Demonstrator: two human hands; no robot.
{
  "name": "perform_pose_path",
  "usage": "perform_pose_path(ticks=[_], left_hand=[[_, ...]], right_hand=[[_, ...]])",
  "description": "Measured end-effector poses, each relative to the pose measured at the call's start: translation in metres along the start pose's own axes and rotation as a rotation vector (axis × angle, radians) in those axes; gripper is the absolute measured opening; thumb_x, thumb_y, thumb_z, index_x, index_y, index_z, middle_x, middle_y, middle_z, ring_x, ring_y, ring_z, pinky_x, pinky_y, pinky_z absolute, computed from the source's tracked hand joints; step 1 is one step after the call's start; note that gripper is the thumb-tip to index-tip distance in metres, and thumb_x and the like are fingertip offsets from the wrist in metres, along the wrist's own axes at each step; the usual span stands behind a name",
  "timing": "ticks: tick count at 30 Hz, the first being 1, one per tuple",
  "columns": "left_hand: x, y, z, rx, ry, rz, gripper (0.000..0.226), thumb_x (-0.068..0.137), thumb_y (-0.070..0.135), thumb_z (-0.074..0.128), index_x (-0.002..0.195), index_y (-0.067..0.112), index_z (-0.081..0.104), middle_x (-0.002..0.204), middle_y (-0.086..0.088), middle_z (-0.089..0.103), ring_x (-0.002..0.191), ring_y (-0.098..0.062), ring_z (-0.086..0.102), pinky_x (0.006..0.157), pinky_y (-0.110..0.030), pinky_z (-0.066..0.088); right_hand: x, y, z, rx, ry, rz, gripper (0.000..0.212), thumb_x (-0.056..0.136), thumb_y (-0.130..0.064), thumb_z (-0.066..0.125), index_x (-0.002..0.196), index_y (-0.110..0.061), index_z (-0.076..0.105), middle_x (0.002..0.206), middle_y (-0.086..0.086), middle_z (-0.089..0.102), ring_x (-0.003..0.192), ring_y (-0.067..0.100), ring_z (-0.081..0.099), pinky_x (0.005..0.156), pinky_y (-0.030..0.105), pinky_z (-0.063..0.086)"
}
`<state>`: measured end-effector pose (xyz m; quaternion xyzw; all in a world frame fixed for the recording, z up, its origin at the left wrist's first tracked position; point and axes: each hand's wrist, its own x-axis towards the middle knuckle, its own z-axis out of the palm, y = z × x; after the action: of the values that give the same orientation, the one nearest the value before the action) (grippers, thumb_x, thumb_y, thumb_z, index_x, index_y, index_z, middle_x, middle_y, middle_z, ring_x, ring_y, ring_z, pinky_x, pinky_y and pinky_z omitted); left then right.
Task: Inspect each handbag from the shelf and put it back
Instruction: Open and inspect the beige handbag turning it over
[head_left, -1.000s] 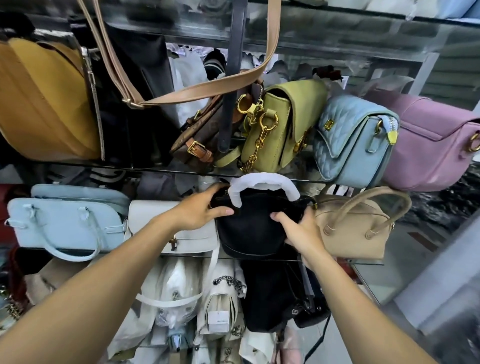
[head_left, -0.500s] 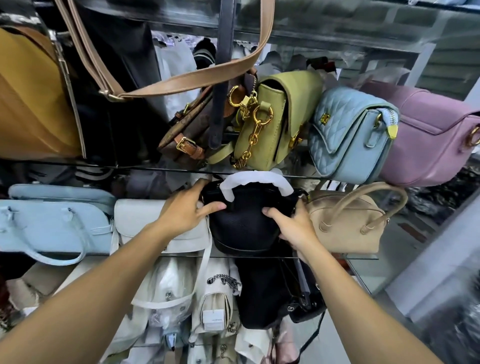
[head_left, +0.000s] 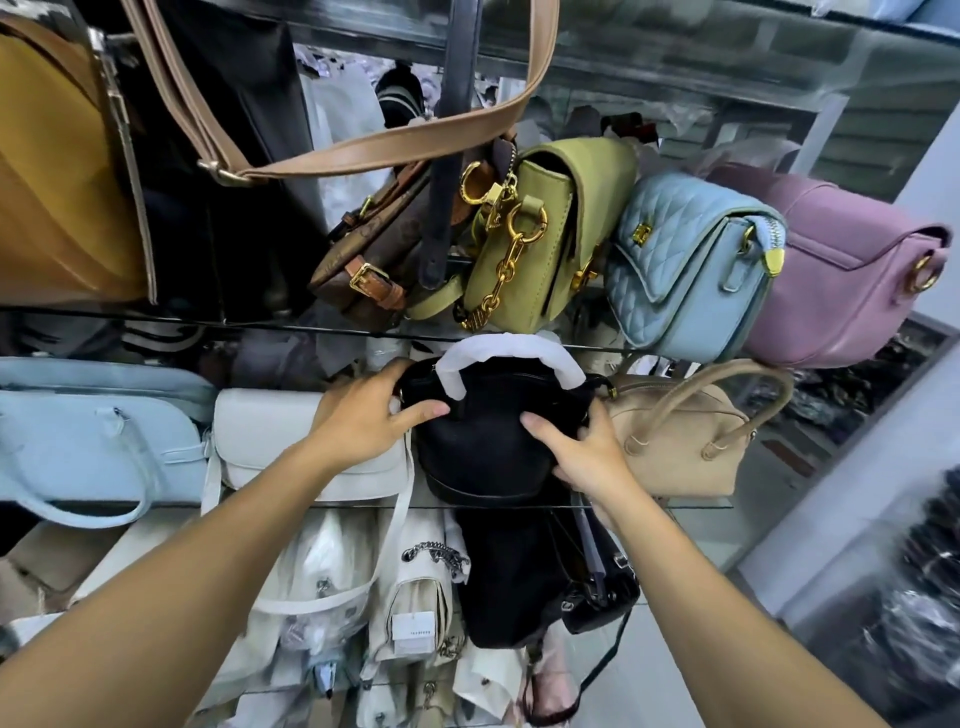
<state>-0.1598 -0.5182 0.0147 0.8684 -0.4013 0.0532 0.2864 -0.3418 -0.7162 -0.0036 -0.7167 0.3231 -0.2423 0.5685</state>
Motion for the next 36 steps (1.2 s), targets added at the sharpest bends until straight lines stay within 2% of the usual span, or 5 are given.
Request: perform_pose_path(ticks=[9, 16, 24, 28, 36], left_hand=[[-0.016, 0.008, -0.003, -0.083, 0.041, -0.012, 0.066, 0.081, 0.073, 0.062, 0.123, 0.023, 0.062, 0.12, -0.005, 0.071, 0.115, -0.033, 0.063, 0.092, -0.041, 0.051], [-0.049, 0.054, 0.007, 0.336, 0.239, -0.274, 0.048, 0.09, 0.048, 0.066, 0.115, 0.007, 0.066, 0.117, -0.021, 0.059, 0.113, -0.043, 0.053, 0.088, -0.048, 0.05], [-0.078, 0.152, 0.049, 0.06, 0.051, -0.351, 0.03, 0.09, 0.042, 0.07, 0.07, 0.021, 0.063, 0.075, 0.003, 0.063, 0.079, -0.02, 0.062, 0.065, -0.029, 0.041], [-0.077, 0.192, 0.079, -0.081, 0.052, -0.178, 0.013, 0.087, 0.031, 0.077, 0.091, 0.023, 0.067, 0.088, 0.002, 0.066, 0.082, -0.014, 0.063, 0.067, -0.01, 0.039], [-0.038, 0.235, 0.115, -0.222, -0.004, -0.269, 0.08, 0.087, 0.023, 0.076, 0.154, 0.009, 0.035, 0.149, -0.009, 0.05, 0.135, -0.024, 0.05, 0.109, -0.034, 0.044]], right_hand=[[-0.02, -0.001, -0.02, 0.022, -0.03, 0.058, 0.098, 0.069, -0.06, 0.082, 0.151, -0.024, 0.041, 0.128, 0.003, 0.065, 0.118, 0.016, 0.065, 0.103, 0.044, 0.055], [-0.015, 0.002, -0.068, 0.06, -0.155, -0.004, 0.04, 0.093, -0.02, 0.076, 0.128, -0.008, 0.061, 0.086, -0.006, 0.073, 0.089, 0.013, 0.072, 0.079, 0.029, 0.059], [-0.009, 0.019, -0.156, 0.015, -0.227, -0.136, 0.003, 0.095, -0.006, 0.07, 0.098, -0.005, 0.07, 0.1, 0.016, 0.069, 0.084, 0.024, 0.07, 0.064, 0.024, 0.061], [0.001, 0.027, -0.199, 0.0, -0.18, -0.152, 0.004, 0.093, -0.008, 0.073, 0.092, -0.012, 0.073, 0.095, 0.014, 0.074, 0.087, 0.027, 0.073, 0.077, 0.04, 0.06], [0.031, 0.035, -0.245, -0.174, -0.044, -0.265, 0.048, 0.071, -0.035, 0.093, 0.1, -0.013, 0.062, 0.091, -0.006, 0.064, 0.08, 0.008, 0.057, 0.07, 0.023, 0.046]])
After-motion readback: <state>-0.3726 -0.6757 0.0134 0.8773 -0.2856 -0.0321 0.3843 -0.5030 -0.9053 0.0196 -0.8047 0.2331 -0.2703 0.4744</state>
